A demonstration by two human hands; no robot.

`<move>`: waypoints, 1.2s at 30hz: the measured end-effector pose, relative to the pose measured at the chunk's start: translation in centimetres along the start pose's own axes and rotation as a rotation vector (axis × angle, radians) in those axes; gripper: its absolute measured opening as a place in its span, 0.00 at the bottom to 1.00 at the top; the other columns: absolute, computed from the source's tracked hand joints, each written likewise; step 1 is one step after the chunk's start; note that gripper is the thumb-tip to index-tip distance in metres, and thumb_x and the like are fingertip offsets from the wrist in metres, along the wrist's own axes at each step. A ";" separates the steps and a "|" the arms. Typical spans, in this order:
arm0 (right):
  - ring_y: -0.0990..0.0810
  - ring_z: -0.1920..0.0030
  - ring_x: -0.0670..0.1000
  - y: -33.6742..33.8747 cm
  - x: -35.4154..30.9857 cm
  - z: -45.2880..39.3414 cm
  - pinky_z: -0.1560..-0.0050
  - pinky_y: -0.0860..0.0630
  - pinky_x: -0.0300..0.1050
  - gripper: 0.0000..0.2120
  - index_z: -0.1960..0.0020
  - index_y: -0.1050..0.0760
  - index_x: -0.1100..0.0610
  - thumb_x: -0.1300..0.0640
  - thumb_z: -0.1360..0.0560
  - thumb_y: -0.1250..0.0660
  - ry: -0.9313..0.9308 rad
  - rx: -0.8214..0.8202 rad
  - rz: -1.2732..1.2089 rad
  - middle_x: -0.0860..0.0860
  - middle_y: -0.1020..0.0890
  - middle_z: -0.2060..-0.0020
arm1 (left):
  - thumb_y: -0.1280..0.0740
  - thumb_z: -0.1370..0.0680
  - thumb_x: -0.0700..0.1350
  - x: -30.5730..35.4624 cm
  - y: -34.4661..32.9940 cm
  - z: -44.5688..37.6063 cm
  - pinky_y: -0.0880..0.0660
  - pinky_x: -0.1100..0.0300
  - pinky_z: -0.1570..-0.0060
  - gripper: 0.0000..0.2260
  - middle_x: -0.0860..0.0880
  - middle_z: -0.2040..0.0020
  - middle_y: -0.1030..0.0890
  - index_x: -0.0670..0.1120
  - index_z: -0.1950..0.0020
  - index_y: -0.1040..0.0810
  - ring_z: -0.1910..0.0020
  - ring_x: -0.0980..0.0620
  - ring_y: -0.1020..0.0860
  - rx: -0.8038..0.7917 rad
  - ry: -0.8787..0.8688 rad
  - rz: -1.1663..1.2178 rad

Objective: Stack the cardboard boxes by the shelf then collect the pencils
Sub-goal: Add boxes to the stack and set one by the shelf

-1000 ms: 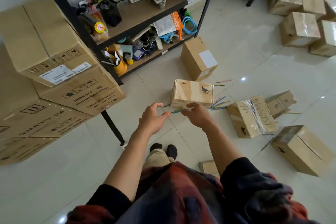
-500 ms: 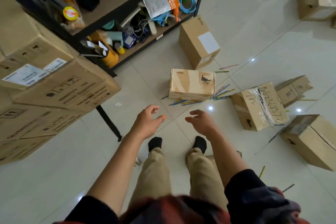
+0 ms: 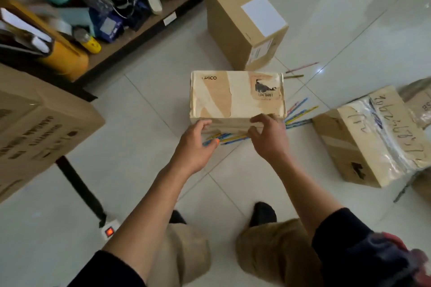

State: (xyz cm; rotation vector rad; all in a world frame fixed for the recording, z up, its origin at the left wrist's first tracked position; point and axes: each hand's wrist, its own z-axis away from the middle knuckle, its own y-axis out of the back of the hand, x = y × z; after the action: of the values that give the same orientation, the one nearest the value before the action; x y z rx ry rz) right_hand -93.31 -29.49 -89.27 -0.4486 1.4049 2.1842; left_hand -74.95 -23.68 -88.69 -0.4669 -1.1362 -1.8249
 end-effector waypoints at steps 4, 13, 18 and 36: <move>0.28 0.38 0.57 -3.4 1.1 -5.9 0.38 0.32 0.49 0.12 0.43 0.20 0.53 0.55 0.24 0.34 0.114 0.132 0.027 0.54 0.23 0.40 | 0.29 0.25 0.42 -3.2 -2.4 -6.8 0.33 0.64 0.42 0.17 0.45 0.41 0.25 0.44 0.37 0.23 0.40 0.47 0.25 0.354 -0.135 -0.051; 0.35 0.32 0.59 -4.4 -0.8 -15.4 0.33 0.33 0.58 0.17 0.35 0.25 0.50 0.49 0.23 0.35 0.259 0.225 0.113 0.54 0.29 0.34 | 0.33 0.23 0.55 -4.3 -1.1 -19.5 0.36 0.51 0.34 0.28 0.45 0.30 0.38 0.49 0.26 0.38 0.32 0.43 0.36 0.352 -0.092 -0.245; 0.35 0.32 0.60 -5.1 -0.1 -15.3 0.35 0.35 0.59 0.21 0.32 0.27 0.50 0.46 0.23 0.35 0.181 0.202 0.178 0.55 0.33 0.31 | 0.31 0.27 0.63 -2.0 -3.4 -20.1 0.37 0.47 0.33 0.38 0.44 0.29 0.41 0.51 0.24 0.44 0.32 0.41 0.35 0.376 0.014 -0.183; 0.38 0.31 0.64 -3.6 2.7 -17.4 0.32 0.41 0.62 0.35 0.27 0.37 0.53 0.38 0.29 0.36 -0.144 0.339 -0.025 0.61 0.33 0.34 | 0.28 0.30 0.61 -2.0 -2.3 -19.8 0.31 0.51 0.39 0.43 0.44 0.30 0.32 0.48 0.23 0.44 0.32 0.41 0.31 0.441 0.150 0.010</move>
State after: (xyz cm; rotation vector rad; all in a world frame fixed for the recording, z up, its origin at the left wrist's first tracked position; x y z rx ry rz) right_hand -93.40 -43.45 -100.57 -0.1813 1.6354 1.8667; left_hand -73.14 -39.16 -101.30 -0.0770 -1.3771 -1.5115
